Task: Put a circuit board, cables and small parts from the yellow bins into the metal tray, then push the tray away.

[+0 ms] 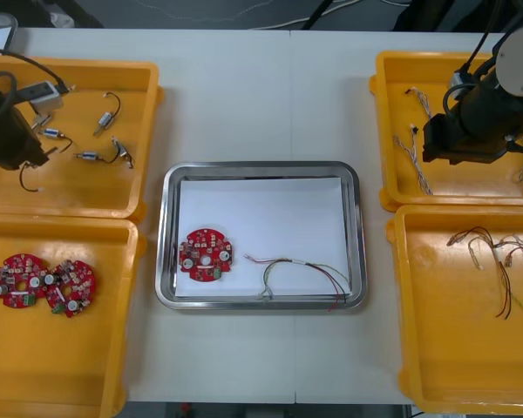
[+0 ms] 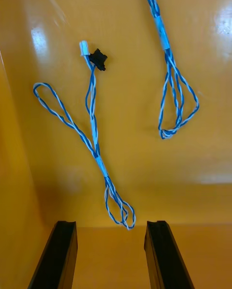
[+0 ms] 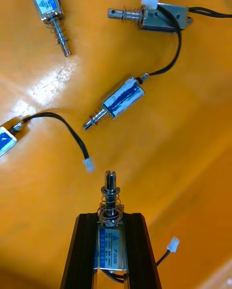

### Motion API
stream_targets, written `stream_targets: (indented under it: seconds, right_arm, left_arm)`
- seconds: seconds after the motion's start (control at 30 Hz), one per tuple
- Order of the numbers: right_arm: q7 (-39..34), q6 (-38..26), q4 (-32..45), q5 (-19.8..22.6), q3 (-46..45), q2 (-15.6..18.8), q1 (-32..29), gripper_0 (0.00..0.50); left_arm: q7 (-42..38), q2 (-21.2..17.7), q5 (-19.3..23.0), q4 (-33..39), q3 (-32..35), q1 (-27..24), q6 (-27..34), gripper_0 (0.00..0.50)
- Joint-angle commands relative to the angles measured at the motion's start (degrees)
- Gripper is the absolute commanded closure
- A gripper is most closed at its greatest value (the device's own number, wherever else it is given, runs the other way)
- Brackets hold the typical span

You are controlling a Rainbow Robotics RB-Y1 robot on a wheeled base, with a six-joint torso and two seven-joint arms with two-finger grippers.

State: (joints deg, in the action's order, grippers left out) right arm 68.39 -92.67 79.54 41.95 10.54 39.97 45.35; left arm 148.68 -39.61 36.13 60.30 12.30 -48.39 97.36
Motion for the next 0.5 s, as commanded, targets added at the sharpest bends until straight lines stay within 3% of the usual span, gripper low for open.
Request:
stream_targets:
  seconds: [0.03,0.37,0.5]
  right_arm:
    - [3.6,2.1,-1.4,-1.3,2.2,-1.1,2.5,0.092]
    - [4.4,4.7,-5.2,-1.9,2.9,-2.5,2.5,0.092]
    - [4.8,6.8,-6.8,-2.6,3.2,-3.1,2.5,0.092]
  left_arm:
    - [-4.9,-4.6,1.8,5.1,0.7,-3.3,4.0,0.5]
    - [-22.1,-4.7,3.1,15.1,-1.3,-3.6,12.2,0.5]
    - [-30.1,-3.5,3.2,19.8,-2.5,-3.4,12.6,0.5]
